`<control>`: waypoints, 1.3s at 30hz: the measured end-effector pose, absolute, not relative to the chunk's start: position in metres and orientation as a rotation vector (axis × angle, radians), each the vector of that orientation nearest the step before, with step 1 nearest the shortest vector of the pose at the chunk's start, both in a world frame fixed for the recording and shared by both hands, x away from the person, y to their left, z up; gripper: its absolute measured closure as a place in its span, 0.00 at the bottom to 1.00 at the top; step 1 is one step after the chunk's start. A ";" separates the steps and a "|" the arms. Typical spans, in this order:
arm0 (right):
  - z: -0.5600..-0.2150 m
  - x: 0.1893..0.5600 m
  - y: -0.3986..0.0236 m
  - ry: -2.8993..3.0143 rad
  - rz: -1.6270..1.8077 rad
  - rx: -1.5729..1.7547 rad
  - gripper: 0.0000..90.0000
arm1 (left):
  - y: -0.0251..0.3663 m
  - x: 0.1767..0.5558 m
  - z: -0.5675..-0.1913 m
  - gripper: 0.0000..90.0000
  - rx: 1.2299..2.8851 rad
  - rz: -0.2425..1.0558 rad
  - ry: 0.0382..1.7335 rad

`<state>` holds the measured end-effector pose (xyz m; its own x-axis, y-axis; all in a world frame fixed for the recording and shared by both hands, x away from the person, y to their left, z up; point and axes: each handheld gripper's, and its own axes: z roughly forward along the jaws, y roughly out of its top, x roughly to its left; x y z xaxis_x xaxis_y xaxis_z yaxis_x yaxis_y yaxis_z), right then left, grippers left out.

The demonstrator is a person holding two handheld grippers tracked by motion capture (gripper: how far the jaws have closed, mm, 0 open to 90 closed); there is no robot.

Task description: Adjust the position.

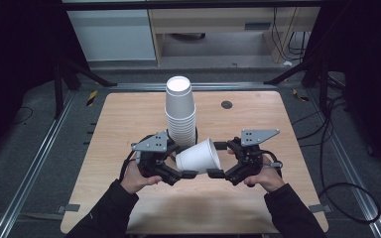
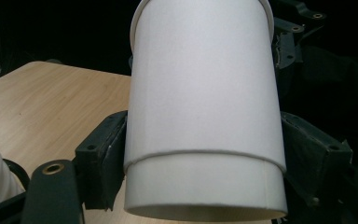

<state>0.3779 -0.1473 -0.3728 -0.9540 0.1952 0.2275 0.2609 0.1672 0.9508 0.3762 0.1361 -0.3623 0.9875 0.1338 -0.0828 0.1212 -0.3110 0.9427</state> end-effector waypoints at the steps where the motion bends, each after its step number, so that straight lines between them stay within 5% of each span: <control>1: -0.373 0.378 -0.147 -2.354 -1.944 -0.459 0.03 | 0.136 0.376 -0.362 0.25 1.891 0.015 0.182; 39: -0.379 0.382 -0.142 -2.320 -1.912 -0.468 0.11 | 0.127 0.376 -0.369 0.24 1.901 0.022 0.164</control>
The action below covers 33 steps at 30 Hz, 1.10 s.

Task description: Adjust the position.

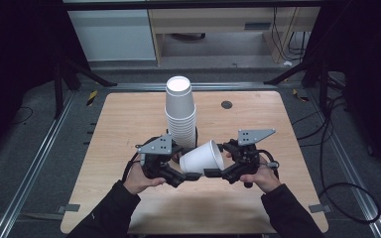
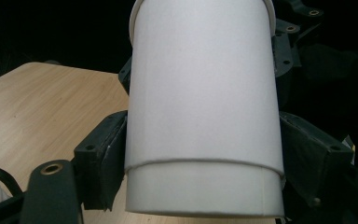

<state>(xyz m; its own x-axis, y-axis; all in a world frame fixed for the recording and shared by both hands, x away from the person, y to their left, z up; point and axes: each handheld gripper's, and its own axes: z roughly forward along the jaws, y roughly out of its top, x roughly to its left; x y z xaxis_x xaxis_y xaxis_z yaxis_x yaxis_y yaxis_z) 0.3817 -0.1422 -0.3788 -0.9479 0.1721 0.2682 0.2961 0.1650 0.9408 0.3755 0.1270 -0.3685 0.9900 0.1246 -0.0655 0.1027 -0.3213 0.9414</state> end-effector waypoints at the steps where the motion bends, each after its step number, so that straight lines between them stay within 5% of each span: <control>1: -0.379 0.382 -0.142 -2.322 -1.912 -0.467 0.11 | 0.127 0.375 -0.369 0.24 1.901 0.023 0.165; 33: -0.381 0.381 -0.140 -2.324 -1.873 -0.428 0.13 | 0.124 0.372 -0.368 0.25 1.935 0.039 0.131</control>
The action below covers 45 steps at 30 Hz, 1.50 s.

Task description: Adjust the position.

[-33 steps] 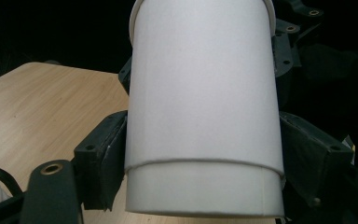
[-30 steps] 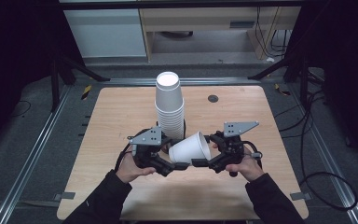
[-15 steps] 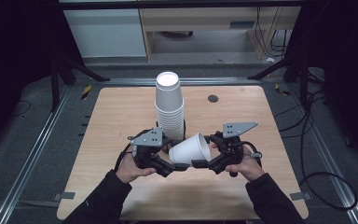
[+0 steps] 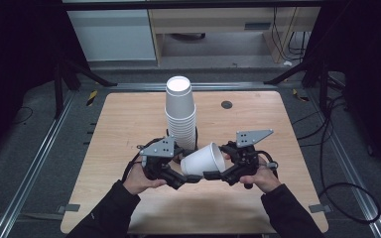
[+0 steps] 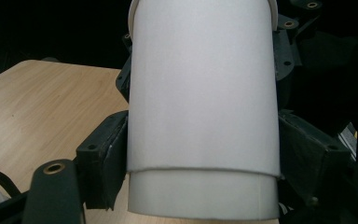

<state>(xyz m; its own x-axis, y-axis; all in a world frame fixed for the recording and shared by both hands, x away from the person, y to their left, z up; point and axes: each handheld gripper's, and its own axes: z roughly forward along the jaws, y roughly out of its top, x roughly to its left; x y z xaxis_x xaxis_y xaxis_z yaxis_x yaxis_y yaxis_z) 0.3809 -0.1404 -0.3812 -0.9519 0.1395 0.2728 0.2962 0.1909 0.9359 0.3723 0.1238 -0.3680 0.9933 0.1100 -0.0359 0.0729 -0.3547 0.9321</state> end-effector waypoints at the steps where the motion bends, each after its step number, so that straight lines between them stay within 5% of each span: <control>1: -0.381 0.381 -0.141 -2.325 -1.878 -0.427 0.14 | 0.124 0.372 -0.368 0.25 1.934 0.038 0.133; 25: -0.371 0.382 -0.155 -2.337 -1.965 -0.461 0.13 | 0.137 0.371 -0.373 0.22 1.952 0.077 0.208; 45: -0.362 0.393 -0.197 -2.481 -2.022 -0.826 0.13 | 0.213 0.382 -0.420 0.21 2.021 0.181 0.634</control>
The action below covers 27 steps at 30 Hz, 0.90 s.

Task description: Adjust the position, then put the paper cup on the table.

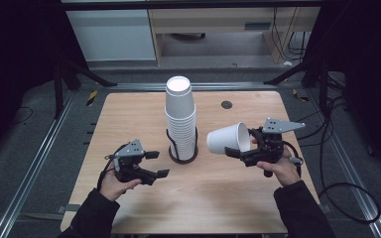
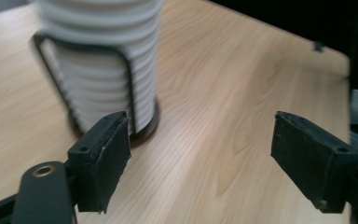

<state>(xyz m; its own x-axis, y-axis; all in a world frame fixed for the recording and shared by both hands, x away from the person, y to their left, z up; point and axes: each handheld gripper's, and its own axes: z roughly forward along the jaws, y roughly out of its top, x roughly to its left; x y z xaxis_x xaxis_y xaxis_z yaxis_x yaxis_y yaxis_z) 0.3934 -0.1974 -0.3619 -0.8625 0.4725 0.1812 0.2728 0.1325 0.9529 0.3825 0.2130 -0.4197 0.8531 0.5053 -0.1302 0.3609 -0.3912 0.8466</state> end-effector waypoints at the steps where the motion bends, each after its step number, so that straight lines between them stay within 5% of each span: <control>1: -0.361 0.395 -0.201 2.227 1.786 0.771 0.13 | 0.217 0.383 -0.423 0.21 2.023 0.184 0.661; 13: -0.352 0.400 -0.219 2.179 1.560 0.932 0.13 | 0.247 0.394 -0.449 0.19 2.061 0.278 0.958; 27: -0.347 0.419 -0.236 2.164 1.194 1.106 0.12 | 0.263 0.405 -0.459 0.17 2.074 0.341 1.106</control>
<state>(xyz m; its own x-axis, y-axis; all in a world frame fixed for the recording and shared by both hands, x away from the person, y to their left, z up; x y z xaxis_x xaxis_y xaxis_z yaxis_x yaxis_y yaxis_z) 0.4193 -0.2357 -0.3472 -0.5892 0.8079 0.0077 0.4376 0.3111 0.8437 0.4053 0.2631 -0.4589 0.5916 0.7991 -0.1075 0.5999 -0.3472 0.7208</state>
